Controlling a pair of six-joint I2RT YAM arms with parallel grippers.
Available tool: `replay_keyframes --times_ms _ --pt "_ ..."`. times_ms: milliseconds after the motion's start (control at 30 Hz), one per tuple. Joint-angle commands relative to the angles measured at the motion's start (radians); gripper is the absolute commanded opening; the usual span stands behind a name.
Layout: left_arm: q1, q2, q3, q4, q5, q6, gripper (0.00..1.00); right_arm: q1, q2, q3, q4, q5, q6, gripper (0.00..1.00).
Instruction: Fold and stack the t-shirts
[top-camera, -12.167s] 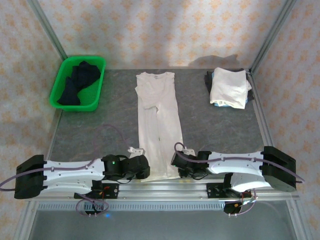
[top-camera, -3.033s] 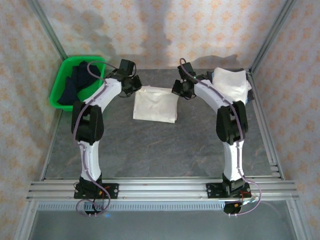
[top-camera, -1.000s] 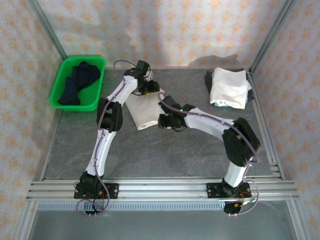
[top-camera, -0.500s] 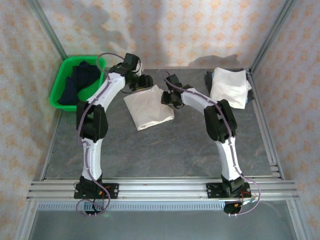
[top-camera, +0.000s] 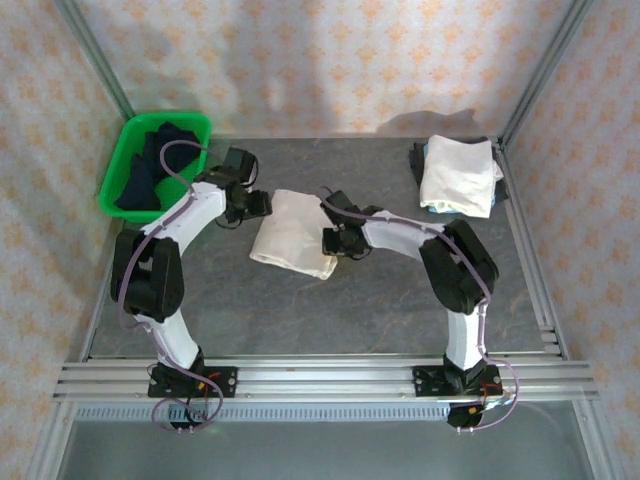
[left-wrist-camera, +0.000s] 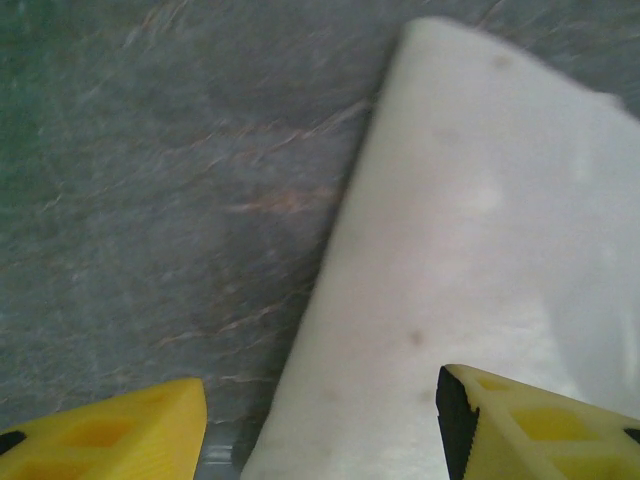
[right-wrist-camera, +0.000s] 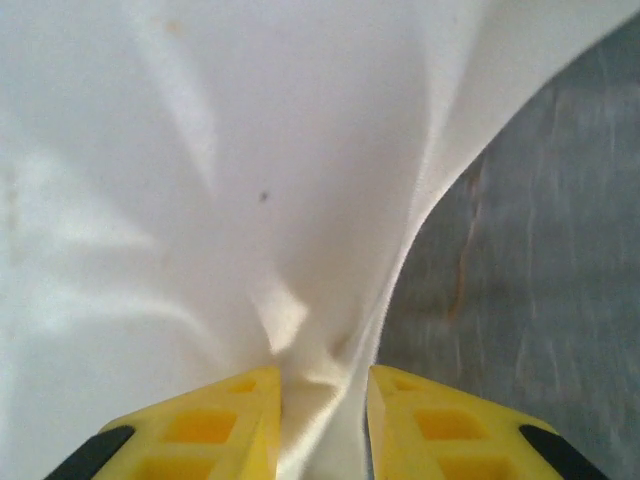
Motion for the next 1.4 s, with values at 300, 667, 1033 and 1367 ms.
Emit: replay_keyframes --times_ms 300,667,1033,1367 --pt "0.002 0.160 0.075 0.040 -0.007 0.002 0.60 -0.050 0.014 0.058 0.045 0.146 0.227 0.42" --pt "-0.008 0.250 0.108 0.041 0.042 0.006 0.54 -0.038 0.163 0.144 0.017 0.185 0.335 0.35" --pt "-0.012 0.283 0.125 0.040 0.071 0.014 0.49 0.006 0.201 0.210 -0.011 0.151 0.320 0.40" --pt "-0.014 0.305 0.130 0.035 0.080 0.011 0.47 0.039 0.225 0.264 -0.113 0.266 0.324 0.37"
